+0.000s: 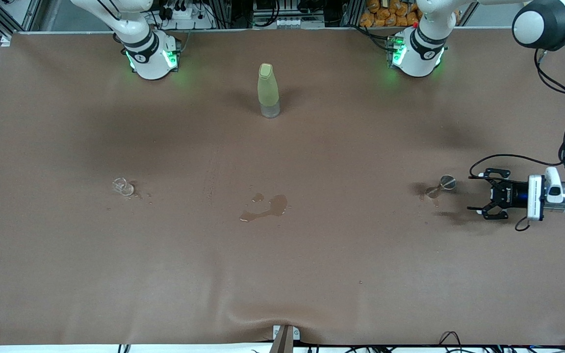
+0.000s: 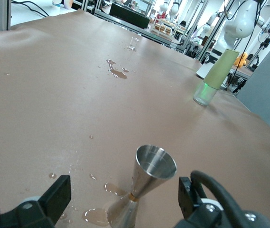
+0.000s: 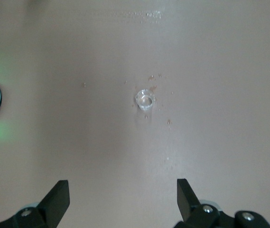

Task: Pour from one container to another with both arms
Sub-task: 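Grasp the jigger with the left gripper while the right gripper approaches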

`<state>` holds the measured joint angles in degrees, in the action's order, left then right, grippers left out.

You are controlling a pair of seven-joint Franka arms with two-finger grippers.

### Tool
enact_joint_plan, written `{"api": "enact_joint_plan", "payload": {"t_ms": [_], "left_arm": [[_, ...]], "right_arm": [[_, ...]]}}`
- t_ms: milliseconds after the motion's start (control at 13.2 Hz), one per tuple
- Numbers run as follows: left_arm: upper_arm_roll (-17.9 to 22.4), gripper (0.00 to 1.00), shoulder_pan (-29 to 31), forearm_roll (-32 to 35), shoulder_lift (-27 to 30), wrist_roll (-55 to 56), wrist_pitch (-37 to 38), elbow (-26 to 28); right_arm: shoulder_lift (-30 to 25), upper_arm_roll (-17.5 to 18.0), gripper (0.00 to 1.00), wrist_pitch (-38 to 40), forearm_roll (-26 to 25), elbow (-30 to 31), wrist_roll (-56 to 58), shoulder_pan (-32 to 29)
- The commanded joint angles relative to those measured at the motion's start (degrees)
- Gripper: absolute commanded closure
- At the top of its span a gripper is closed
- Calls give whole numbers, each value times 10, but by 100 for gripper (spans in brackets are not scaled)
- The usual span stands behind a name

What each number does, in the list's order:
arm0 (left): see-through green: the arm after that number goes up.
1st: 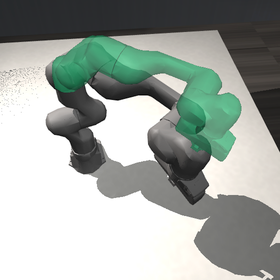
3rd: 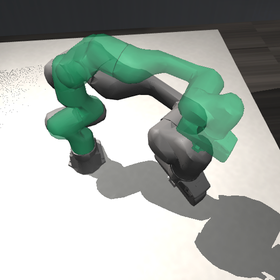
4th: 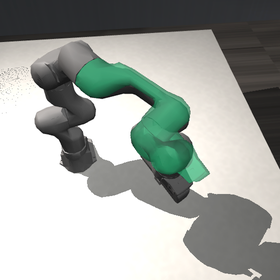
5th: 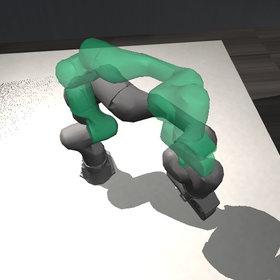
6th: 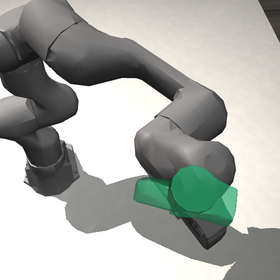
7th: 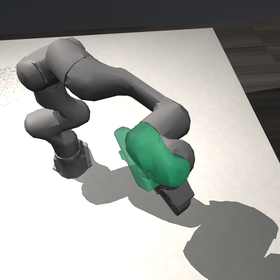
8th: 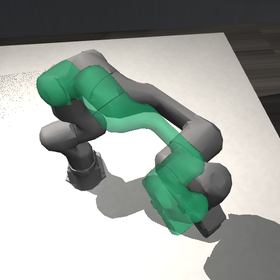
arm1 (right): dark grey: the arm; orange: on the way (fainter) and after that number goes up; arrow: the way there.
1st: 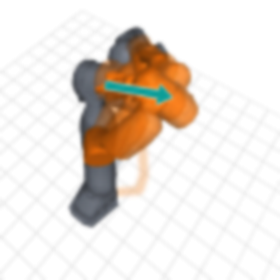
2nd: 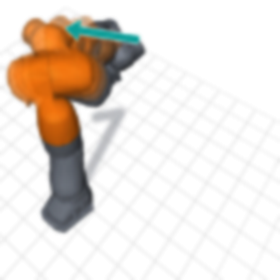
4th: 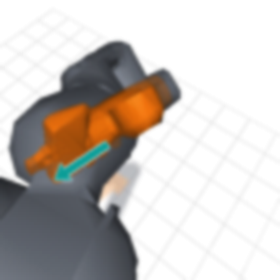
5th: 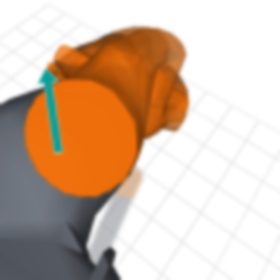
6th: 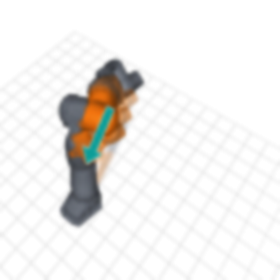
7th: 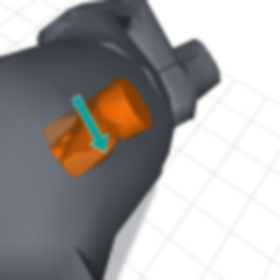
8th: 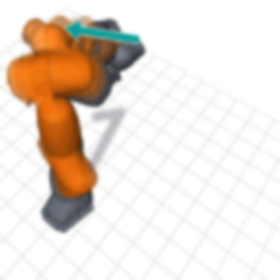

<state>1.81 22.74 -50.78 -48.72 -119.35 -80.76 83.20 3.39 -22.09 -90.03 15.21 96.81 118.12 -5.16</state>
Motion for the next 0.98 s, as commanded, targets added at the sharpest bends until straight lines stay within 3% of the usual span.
{"api": "enact_joint_plan", "payload": {"t_ms": [0,907], "left_arm": [[-1,0,6,-11,-3,-2,10,-9],[-22,0,1,-28,-59,-58,11,-8]], "right_arm": [[5,-1,0,-22,50,34,41,-5],[178,-7,0,7,283,52,266,-53]]}}
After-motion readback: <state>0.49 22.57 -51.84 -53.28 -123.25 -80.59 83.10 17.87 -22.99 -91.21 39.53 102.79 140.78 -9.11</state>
